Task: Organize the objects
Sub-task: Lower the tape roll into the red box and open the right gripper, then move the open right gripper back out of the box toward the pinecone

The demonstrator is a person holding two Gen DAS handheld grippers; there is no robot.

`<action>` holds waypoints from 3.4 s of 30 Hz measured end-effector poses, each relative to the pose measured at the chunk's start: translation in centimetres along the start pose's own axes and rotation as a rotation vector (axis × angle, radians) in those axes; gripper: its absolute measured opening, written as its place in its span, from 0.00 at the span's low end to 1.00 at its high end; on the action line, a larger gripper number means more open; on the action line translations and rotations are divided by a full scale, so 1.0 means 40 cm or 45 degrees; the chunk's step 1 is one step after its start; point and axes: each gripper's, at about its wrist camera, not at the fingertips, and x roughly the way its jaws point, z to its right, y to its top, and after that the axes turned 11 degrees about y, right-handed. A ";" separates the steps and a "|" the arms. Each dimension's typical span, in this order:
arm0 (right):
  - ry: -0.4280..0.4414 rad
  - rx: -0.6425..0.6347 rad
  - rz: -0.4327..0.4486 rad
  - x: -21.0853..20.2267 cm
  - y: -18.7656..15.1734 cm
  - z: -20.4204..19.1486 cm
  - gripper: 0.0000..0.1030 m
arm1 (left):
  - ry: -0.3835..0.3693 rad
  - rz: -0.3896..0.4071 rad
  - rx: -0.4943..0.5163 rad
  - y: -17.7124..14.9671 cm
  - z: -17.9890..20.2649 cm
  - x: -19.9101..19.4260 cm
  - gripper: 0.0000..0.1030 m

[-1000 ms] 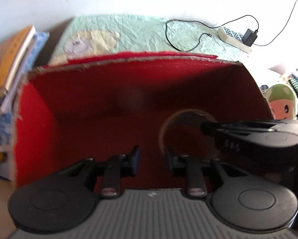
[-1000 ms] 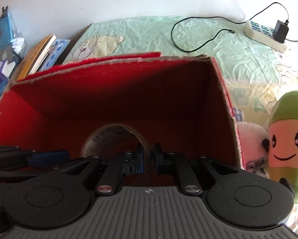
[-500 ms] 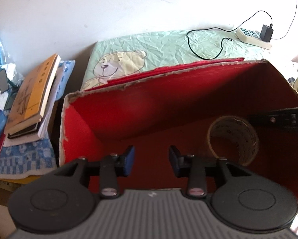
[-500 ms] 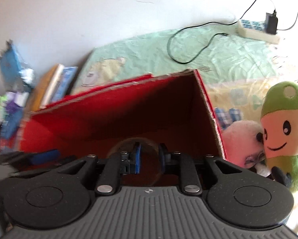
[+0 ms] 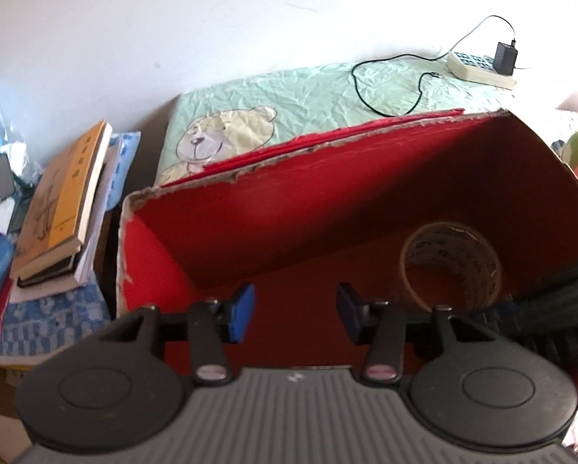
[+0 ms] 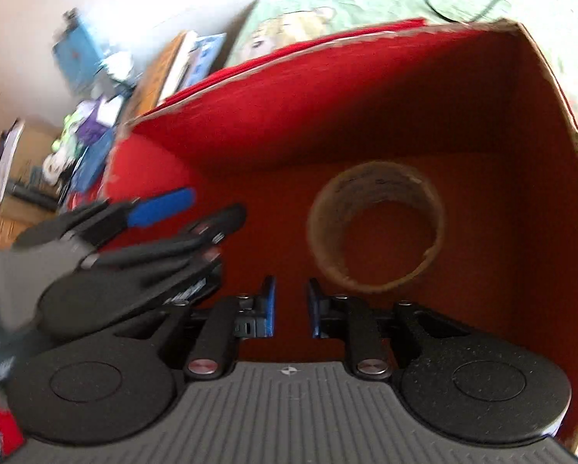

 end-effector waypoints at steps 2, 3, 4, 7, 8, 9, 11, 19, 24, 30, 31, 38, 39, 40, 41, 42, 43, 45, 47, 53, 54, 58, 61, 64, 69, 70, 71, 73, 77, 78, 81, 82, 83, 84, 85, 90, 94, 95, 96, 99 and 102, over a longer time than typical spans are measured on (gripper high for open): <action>0.007 0.067 0.049 -0.005 0.002 0.021 0.15 | 0.003 0.021 0.033 -0.003 0.009 -0.005 0.49; -0.009 0.088 0.080 -0.009 0.004 0.028 0.15 | 0.001 0.026 0.045 -0.004 0.012 -0.006 0.49; -0.040 0.099 0.115 -0.015 0.004 0.031 0.15 | -0.004 0.028 0.054 -0.004 0.012 -0.006 0.49; -0.179 0.053 0.204 -0.031 0.001 0.035 0.15 | -0.021 0.028 0.070 -0.005 0.011 -0.006 0.50; -0.235 0.025 0.223 -0.033 0.000 0.035 0.16 | -0.025 0.030 0.074 -0.005 0.011 -0.006 0.50; -0.243 0.021 0.215 -0.034 0.002 0.037 0.16 | -0.026 0.033 0.080 -0.005 0.012 -0.006 0.50; -0.234 0.007 0.220 -0.035 -0.001 0.033 0.19 | -0.026 0.041 0.091 -0.006 0.015 -0.008 0.50; -0.378 -0.106 0.125 0.003 -0.035 -0.004 0.20 | -0.046 0.042 0.123 -0.008 0.010 -0.004 0.51; -0.359 -0.071 0.094 0.002 -0.055 -0.004 0.20 | -0.069 0.032 0.144 -0.012 0.007 -0.003 0.53; -0.320 -0.042 0.131 -0.003 -0.090 -0.002 0.20 | -0.025 0.025 0.135 -0.010 0.012 -0.001 0.63; -0.327 -0.041 0.141 -0.001 -0.090 -0.002 0.20 | -0.014 0.019 0.126 -0.009 0.010 0.000 0.63; -0.354 -0.082 0.213 0.004 -0.099 -0.016 0.21 | 0.056 0.038 0.114 -0.011 0.014 -0.007 0.64; -0.351 -0.085 0.220 0.004 -0.100 -0.016 0.21 | 0.059 0.037 0.112 -0.011 0.014 -0.008 0.64; -0.349 -0.088 0.227 0.005 -0.102 -0.016 0.21 | 0.065 0.036 0.112 -0.010 0.015 -0.007 0.64; -0.349 -0.090 0.234 0.003 -0.105 -0.015 0.21 | 0.072 0.037 0.109 -0.010 0.014 -0.008 0.64; -0.350 -0.093 0.241 0.003 -0.107 -0.015 0.21 | 0.082 0.038 0.104 -0.010 0.013 -0.009 0.64; -0.351 -0.096 0.246 0.004 -0.109 -0.016 0.21 | 0.091 0.038 0.099 -0.009 0.013 -0.009 0.64; -0.353 -0.103 0.253 0.006 -0.112 -0.016 0.21 | 0.104 0.034 0.085 -0.009 0.010 -0.009 0.64; -0.354 -0.108 0.254 0.010 -0.114 -0.016 0.21 | 0.114 0.027 0.078 -0.006 0.009 -0.007 0.64; -0.346 -0.099 0.275 -0.016 -0.129 -0.016 0.21 | 0.158 -0.005 0.064 -0.003 0.011 -0.001 0.63; -0.347 -0.096 0.293 -0.021 -0.134 -0.016 0.21 | 0.170 -0.005 0.056 -0.002 0.012 -0.004 0.63; -0.267 -0.003 0.392 -0.072 -0.157 -0.002 0.25 | 0.184 -0.008 -0.024 0.002 -0.002 -0.038 0.62; -0.241 -0.004 0.440 -0.095 -0.175 -0.005 0.25 | 0.221 0.023 -0.032 0.005 0.003 -0.080 0.62; -0.244 -0.045 0.492 -0.126 -0.199 -0.011 0.26 | 0.266 0.039 -0.014 0.005 0.018 -0.110 0.63; -0.195 -0.100 0.548 -0.140 -0.197 -0.037 0.27 | 0.289 0.015 -0.033 -0.001 0.033 -0.147 0.66; -0.192 -0.119 0.564 -0.147 -0.201 -0.037 0.30 | 0.289 0.015 -0.039 -0.002 0.033 -0.155 0.66; -0.184 -0.137 0.582 -0.154 -0.205 -0.037 0.32 | 0.290 0.012 -0.048 -0.004 0.037 -0.167 0.66; -0.166 -0.171 0.618 -0.169 -0.215 -0.038 0.38 | 0.293 0.010 -0.067 -0.008 0.040 -0.186 0.66; -0.142 -0.236 0.657 -0.193 -0.231 -0.042 0.39 | 0.306 0.002 -0.113 -0.017 0.041 -0.221 0.67; -0.139 -0.249 0.659 -0.197 -0.233 -0.043 0.39 | 0.311 -0.004 -0.121 -0.019 0.043 -0.228 0.68; -0.127 -0.282 0.649 -0.211 -0.239 -0.040 0.38 | 0.343 -0.018 -0.139 -0.029 0.053 -0.248 0.71; -0.123 -0.289 0.644 -0.216 -0.241 -0.037 0.38 | 0.352 -0.019 -0.145 -0.035 0.057 -0.256 0.72; -0.117 -0.296 0.637 -0.220 -0.243 -0.033 0.38 | 0.359 -0.022 -0.152 -0.040 0.061 -0.263 0.73; -0.110 -0.302 0.630 -0.224 -0.245 -0.030 0.38 | 0.361 -0.026 -0.159 -0.044 0.063 -0.268 0.73; -0.103 -0.311 0.625 -0.228 -0.249 -0.028 0.38 | 0.361 -0.032 -0.170 -0.048 0.065 -0.274 0.73; -0.041 -0.342 0.580 -0.247 -0.262 -0.012 0.38 | 0.393 -0.053 -0.222 -0.069 0.073 -0.303 0.73; -0.003 -0.388 0.568 -0.260 -0.282 -0.006 0.38 | 0.408 -0.060 -0.267 -0.089 0.082 -0.331 0.75; 0.010 -0.396 0.562 -0.264 -0.288 -0.003 0.38 | 0.413 -0.062 -0.274 -0.093 0.085 -0.337 0.75; 0.025 -0.400 0.555 -0.267 -0.292 0.000 0.38 | 0.418 -0.064 -0.281 -0.098 0.088 -0.342 0.75; 0.071 -0.402 0.531 -0.273 -0.304 0.013 0.38 | 0.434 -0.071 -0.301 -0.113 0.101 -0.358 0.77; 0.099 -0.403 0.514 -0.280 -0.317 0.027 0.37 | 0.446 -0.075 -0.317 -0.127 0.113 -0.374 0.80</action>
